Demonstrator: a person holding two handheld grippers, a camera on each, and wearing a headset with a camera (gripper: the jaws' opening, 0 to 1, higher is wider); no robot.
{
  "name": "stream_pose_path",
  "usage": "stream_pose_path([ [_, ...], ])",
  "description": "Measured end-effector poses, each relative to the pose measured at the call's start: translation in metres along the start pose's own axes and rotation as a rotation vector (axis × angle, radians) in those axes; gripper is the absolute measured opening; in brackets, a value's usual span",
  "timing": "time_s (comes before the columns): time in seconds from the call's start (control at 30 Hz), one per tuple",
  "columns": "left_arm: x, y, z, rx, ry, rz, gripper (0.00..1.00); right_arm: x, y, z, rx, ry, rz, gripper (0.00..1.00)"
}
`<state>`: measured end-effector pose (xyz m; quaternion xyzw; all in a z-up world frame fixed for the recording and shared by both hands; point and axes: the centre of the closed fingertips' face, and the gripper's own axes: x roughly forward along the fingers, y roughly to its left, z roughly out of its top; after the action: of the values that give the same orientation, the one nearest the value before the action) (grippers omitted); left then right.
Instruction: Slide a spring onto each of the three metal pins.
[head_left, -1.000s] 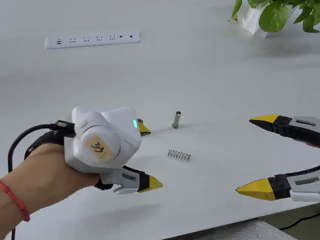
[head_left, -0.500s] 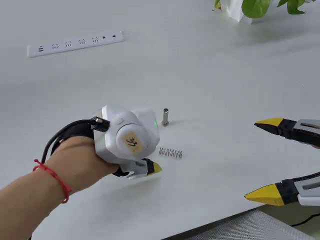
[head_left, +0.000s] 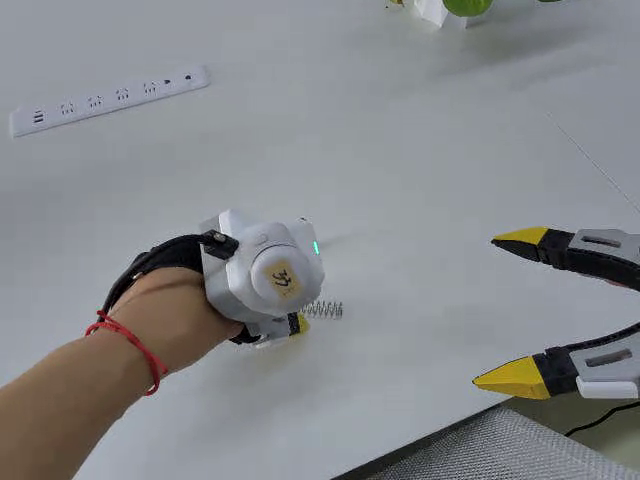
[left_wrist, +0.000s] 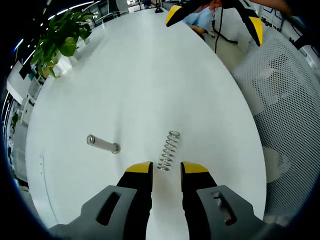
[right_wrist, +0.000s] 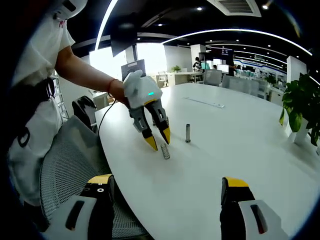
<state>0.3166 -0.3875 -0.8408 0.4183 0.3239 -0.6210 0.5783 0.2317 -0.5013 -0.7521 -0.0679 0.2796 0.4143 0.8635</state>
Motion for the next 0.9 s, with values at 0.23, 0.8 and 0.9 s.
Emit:
stream_pose_path([
  [0.23,0.0036,0.0002,0.0017,0.009,0.031,-0.016,0.15,-0.0044,-0.0035,0.001,0.012,-0.013,-0.012,0.86],
  [0.8,0.004,-0.0035,-0.0007,-0.028,0.046,-0.051,0.07,-0.0076,-0.0047,0.0028,0.022,-0.029,-0.024,0.85],
  [0.9,0.004,-0.0037,-0.0006,-0.027,0.044,-0.05,0.07,-0.0071,-0.0041,0.001,0.023,-0.025,-0.023,0.84],
])
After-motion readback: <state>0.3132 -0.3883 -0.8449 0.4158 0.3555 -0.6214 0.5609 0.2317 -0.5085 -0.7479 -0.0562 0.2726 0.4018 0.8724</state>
